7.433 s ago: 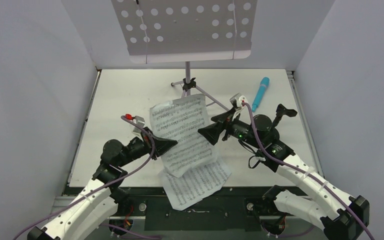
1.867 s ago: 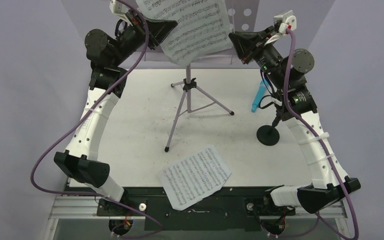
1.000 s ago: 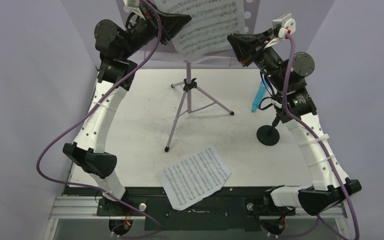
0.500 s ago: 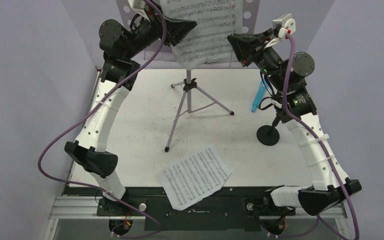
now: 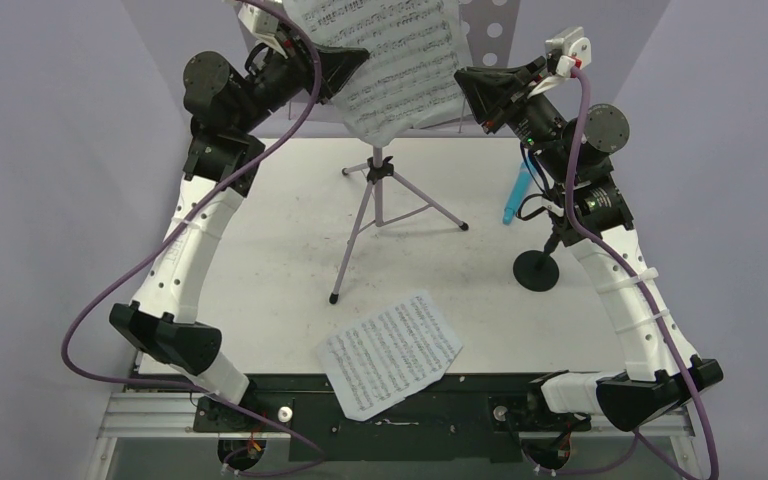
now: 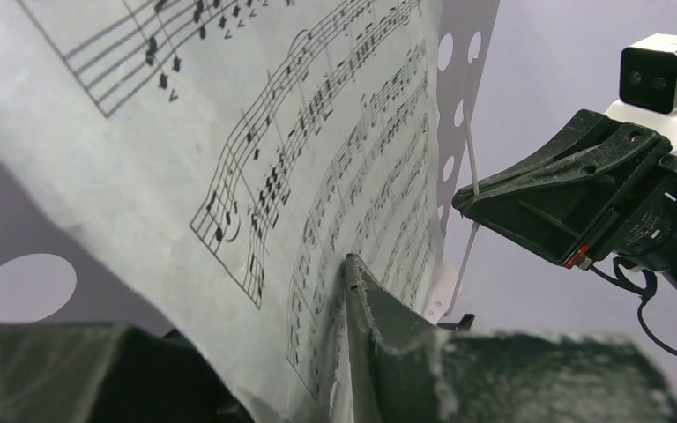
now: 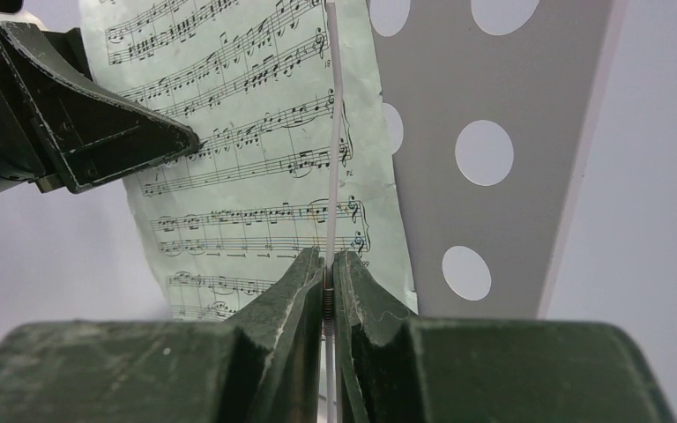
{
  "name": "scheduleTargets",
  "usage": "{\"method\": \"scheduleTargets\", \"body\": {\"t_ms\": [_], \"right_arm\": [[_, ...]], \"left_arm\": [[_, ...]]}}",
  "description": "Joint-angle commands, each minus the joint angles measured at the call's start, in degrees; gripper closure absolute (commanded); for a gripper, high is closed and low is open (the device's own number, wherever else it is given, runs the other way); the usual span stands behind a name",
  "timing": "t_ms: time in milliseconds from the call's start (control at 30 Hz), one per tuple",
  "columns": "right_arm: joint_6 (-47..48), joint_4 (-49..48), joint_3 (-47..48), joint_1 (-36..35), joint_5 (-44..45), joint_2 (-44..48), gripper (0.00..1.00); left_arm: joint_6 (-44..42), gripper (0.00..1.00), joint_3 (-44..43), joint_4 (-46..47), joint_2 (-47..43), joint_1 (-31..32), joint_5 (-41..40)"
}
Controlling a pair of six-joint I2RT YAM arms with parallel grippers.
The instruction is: Set up the instrument practice props
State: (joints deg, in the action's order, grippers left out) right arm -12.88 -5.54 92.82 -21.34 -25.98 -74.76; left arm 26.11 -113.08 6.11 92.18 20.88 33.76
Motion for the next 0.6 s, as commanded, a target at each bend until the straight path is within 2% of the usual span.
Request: {"method": "scheduleTargets", "body": {"t_ms": [0,133,233,400,567], "right_arm": [[0.0,-1.1,-0.5,0.2,-1.0,0.9,0.95],[-0.2,-1.2,-0.6,0.2,-1.1,1.1,0.95],[-0.2,-1.2,-0.6,0.2,-1.2,1.1,0.95],[-0.2,-1.1,-0.8,0.2,-1.4,1.2,0.95],[-0.5,-1.5,-0.8,0.2,-1.6,1.0,0.95]], "left_arm": [[-1.2,0.83,-1.2,0.6,-1.4,-0.2,0.8],[0.9,0.95,-3.1,3.5,0.0,-0.1,2.3],[2.9,1.0,-5.9,4.8,2.0,0.0,3.8],[2.8,1.0,-13.4,3.4,6.2,1.4,9.1],[-3.2,1.0,-17.6,-2.3,8.1,4.1,6.9]]}}
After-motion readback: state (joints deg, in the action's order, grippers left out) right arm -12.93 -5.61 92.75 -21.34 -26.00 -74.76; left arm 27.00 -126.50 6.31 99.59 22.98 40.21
